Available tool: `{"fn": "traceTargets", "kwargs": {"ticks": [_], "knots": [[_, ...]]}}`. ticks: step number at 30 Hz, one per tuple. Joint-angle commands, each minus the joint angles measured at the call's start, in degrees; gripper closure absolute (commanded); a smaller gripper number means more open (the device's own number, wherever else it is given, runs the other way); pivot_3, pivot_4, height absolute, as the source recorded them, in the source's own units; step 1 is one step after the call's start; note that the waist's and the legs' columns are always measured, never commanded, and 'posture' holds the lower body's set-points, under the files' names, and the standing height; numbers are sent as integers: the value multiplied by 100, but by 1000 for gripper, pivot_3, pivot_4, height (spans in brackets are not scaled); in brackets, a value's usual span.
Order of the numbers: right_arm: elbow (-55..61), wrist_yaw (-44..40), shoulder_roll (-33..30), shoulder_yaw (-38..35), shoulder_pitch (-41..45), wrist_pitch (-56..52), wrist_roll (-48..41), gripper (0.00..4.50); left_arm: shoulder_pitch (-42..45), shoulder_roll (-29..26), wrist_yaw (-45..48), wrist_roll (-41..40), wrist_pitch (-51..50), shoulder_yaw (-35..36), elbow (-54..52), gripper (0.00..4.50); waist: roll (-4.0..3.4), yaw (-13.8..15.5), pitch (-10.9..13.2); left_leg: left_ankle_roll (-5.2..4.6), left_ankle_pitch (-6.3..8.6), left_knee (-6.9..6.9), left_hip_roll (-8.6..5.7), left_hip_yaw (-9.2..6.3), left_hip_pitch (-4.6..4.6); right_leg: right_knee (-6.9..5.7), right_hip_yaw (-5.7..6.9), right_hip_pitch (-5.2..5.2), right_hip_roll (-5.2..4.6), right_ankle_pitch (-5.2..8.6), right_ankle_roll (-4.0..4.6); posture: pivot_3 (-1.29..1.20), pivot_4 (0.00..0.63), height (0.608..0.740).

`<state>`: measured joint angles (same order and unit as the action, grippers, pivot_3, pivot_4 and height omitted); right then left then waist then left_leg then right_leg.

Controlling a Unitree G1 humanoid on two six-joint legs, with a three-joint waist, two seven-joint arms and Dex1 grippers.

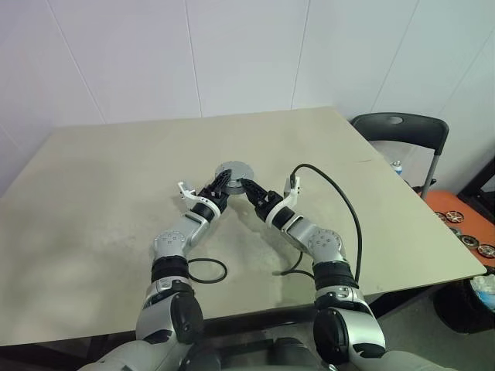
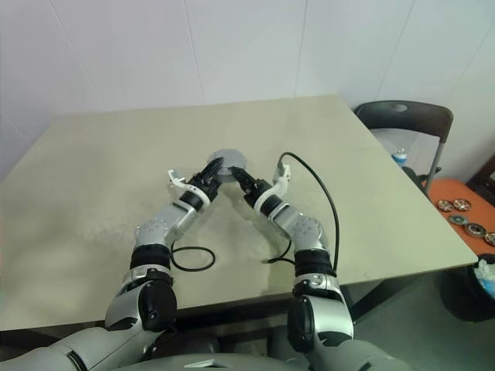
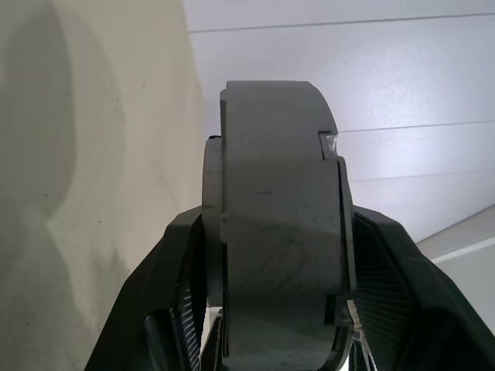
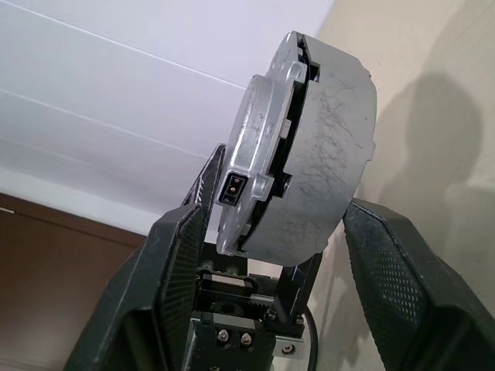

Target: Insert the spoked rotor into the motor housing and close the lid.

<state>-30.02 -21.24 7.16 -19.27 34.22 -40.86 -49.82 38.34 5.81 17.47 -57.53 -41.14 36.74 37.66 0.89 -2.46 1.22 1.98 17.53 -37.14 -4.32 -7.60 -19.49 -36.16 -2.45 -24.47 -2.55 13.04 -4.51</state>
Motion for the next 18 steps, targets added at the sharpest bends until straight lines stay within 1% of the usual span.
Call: {"fn": "traceTargets", "kwargs": {"ticks": [1,6,9,11,12,18], "knots": [[230,-54,185,84,192,22,-24,1546,140,-5,157,-192,-26,-73,-302,2173,0,-2,0,0,0,0,0,0,0,0,0,0,0,0,0,0,0,740],[83,64,141,124,210,83,100,1546,133,8,199,-218,-111,-105,-344,2173,0,0,0,0,0,1,0,0,0,0,0,0,0,0,0,0,0,740],[28,65,144,122,218,115,151,2170,138,15,221,-236,-212,-116,-364,2173,-1,-3,0,0,0,1,0,0,0,0,0,0,0,0,0,0,0,740],[18,53,148,103,230,127,153,2786,146,14,238,-254,-295,-131,-361,2173,-1,-5,0,0,0,1,0,0,0,0,0,0,1,0,0,0,0,740],[12,48,144,96,235,134,143,2882,148,16,247,-262,-317,-144,-360,2173,0,-5,0,0,0,1,0,0,0,0,0,0,0,0,0,0,0,740],[15,33,134,77,244,159,104,2885,163,22,262,-270,-324,-150,-344,2173,-1,-2,0,0,0,0,0,0,0,0,0,0,0,0,0,0,0,740]]}}
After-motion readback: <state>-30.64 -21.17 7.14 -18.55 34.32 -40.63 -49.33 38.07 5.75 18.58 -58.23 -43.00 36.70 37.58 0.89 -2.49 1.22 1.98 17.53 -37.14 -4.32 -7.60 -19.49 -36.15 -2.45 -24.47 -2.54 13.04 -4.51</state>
